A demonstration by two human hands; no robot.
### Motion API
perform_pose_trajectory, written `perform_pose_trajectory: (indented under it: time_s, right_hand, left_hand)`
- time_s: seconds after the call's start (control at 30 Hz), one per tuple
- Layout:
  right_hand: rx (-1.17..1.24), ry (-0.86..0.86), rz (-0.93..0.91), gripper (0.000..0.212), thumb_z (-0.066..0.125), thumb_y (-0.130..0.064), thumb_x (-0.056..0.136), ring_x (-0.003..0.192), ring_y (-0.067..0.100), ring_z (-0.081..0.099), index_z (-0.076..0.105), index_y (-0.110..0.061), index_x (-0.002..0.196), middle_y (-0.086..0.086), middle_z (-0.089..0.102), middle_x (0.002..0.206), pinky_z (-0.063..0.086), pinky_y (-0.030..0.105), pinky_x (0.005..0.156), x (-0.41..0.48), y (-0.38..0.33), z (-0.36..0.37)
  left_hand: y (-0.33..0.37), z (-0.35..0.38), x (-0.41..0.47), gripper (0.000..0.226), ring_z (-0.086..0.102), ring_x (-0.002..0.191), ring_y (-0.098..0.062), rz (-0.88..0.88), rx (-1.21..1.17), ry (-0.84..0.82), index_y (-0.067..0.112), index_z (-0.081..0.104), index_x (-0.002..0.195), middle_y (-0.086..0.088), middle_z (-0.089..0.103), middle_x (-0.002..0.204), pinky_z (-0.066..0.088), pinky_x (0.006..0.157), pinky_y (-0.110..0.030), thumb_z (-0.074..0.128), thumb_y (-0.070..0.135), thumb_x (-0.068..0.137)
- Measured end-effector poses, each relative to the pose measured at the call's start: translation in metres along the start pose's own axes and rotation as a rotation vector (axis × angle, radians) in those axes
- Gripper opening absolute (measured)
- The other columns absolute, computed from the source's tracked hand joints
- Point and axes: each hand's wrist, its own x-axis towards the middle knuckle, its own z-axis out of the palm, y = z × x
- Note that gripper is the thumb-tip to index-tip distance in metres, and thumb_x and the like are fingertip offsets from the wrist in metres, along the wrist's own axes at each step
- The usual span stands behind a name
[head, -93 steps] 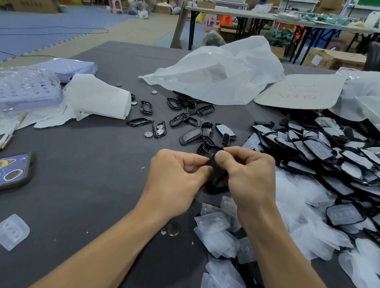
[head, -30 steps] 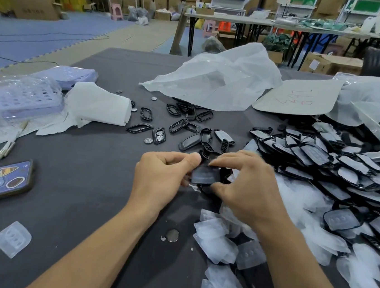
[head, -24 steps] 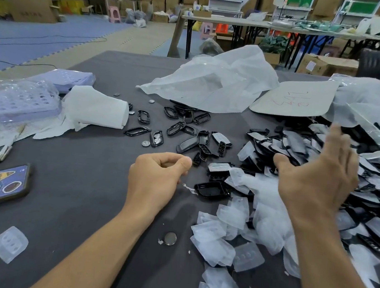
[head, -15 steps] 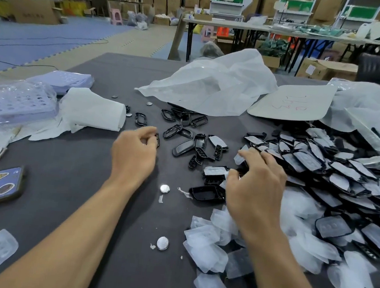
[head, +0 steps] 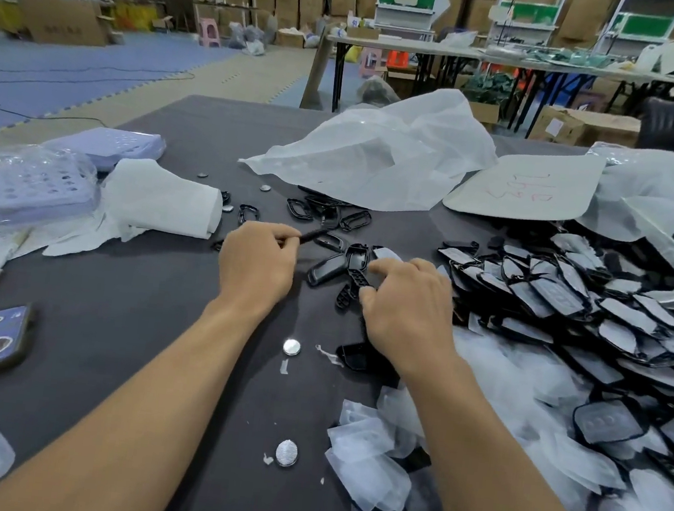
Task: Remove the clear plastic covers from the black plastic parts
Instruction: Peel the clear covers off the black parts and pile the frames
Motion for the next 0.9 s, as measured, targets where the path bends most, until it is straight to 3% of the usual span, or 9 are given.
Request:
perform_pose_trajectory:
  time_s: [0.1, 0.2, 0.33, 0.43, 0.5, 0.6, 0.67, 0.73, 0.9]
  right_hand:
    - [-0.048, -0.011, 0.055, 0.015, 0.064, -0.021, 0.092, 0.113, 0.020, 0.055, 0.076, -0.029, 0.093, -0.002, 0.068, 0.091, 0.017, 0.029, 0.085, 0.012, -0.006, 0.006]
    - [-0.037, 0.016, 0.101, 0.022, 0.062, -0.016, 0.091, 0.100, 0.020, 0.060, 0.069, -0.030, 0.075, -0.005, 0.066, 0.081, 0.018, 0.029, 0.086, 0.014, -0.006, 0.011]
    - [-0.037, 0.027, 0.045, 0.012, 0.064, -0.032, 0.092, 0.107, 0.020, 0.056, 0.074, -0.029, 0.087, -0.001, 0.072, 0.089, 0.028, 0.034, 0.097, 0.009, -0.006, 0.020]
    - [-0.085, 0.011, 0.043, 0.015, 0.063, -0.025, 0.090, 0.112, 0.018, 0.054, 0.077, -0.028, 0.096, -0.001, 0.071, 0.092, 0.025, 0.033, 0.098, 0.012, -0.008, 0.020]
    - [-0.092, 0.013, 0.057, 0.021, 0.060, -0.015, 0.089, 0.112, 0.018, 0.055, 0.077, -0.026, 0.095, -0.002, 0.069, 0.088, 0.023, 0.033, 0.101, 0.012, -0.011, 0.015]
    - [0.000, 0.161, 0.113, 0.022, 0.056, -0.013, 0.088, 0.096, 0.022, 0.057, 0.074, -0.023, 0.083, -0.007, 0.057, 0.070, 0.029, 0.038, 0.104, 0.000, -0.015, 0.000]
    - [0.158, 0.291, 0.151, 0.021, 0.054, -0.018, 0.090, 0.077, 0.022, 0.058, 0.070, -0.025, 0.078, -0.010, 0.060, 0.064, 0.043, 0.037, 0.087, -0.017, -0.019, -0.008]
    - [0.361, 0.295, 0.160, 0.017, 0.056, -0.022, 0.092, 0.065, 0.019, 0.061, 0.070, -0.027, 0.082, -0.009, 0.065, 0.061, 0.050, 0.033, 0.067, -0.039, -0.021, -0.010]
    - [0.648, 0.180, 0.045, 0.012, 0.067, -0.022, 0.089, 0.057, 0.004, 0.062, 0.072, -0.029, 0.081, -0.019, 0.068, 0.062, 0.041, 0.012, 0.054, -0.075, -0.023, -0.010]
  left_hand:
    - [0.008, -0.011, -0.013, 0.020, 0.071, 0.087, -0.023, -0.125, -0.117, 0.150, 0.036, 0.082, 0.099, 0.008, 0.079, 0.084, 0.051, 0.079, -0.032, 0.063, 0.033, 0.091]
    - [0.014, -0.018, -0.024, 0.022, 0.074, 0.084, -0.017, -0.153, -0.269, 0.137, 0.029, 0.082, 0.099, 0.010, 0.079, 0.080, 0.055, 0.087, -0.031, 0.062, 0.027, 0.091]
    - [0.023, -0.024, -0.043, 0.017, 0.066, 0.075, 0.006, -0.110, -0.369, 0.078, 0.034, 0.078, 0.075, 0.029, 0.069, 0.064, 0.042, 0.067, -0.001, 0.067, 0.028, 0.087]
    - [0.026, -0.027, -0.054, 0.016, 0.066, 0.074, 0.003, -0.112, -0.428, 0.038, 0.044, 0.073, 0.073, 0.027, 0.068, 0.064, 0.043, 0.068, -0.002, 0.075, 0.032, 0.082]
    - [0.024, -0.029, -0.058, 0.019, 0.069, 0.074, 0.008, -0.155, -0.452, 0.027, 0.041, 0.077, 0.070, 0.032, 0.070, 0.069, 0.046, 0.073, -0.002, 0.080, 0.024, 0.077]
    - [0.017, -0.034, -0.065, 0.029, 0.072, 0.078, 0.009, -0.223, -0.556, 0.015, 0.037, 0.078, 0.075, 0.025, 0.076, 0.079, 0.056, 0.077, -0.011, 0.084, 0.009, 0.076]
    - [0.013, -0.037, -0.072, 0.034, 0.074, 0.082, 0.004, -0.293, -0.681, -0.004, 0.034, 0.078, 0.087, 0.016, 0.079, 0.084, 0.059, 0.077, -0.018, 0.085, 0.002, 0.077]
    - [0.012, -0.038, -0.080, 0.030, 0.076, 0.078, -0.006, -0.381, -0.806, -0.031, 0.026, 0.081, 0.087, 0.006, 0.081, 0.083, 0.061, 0.073, -0.023, 0.083, -0.003, 0.079]
    - [0.024, -0.043, -0.088, 0.017, 0.073, 0.060, -0.017, -0.435, -0.878, -0.073, 0.016, 0.083, 0.082, -0.006, 0.079, 0.074, 0.059, 0.057, -0.025, 0.079, 0.000, 0.083]
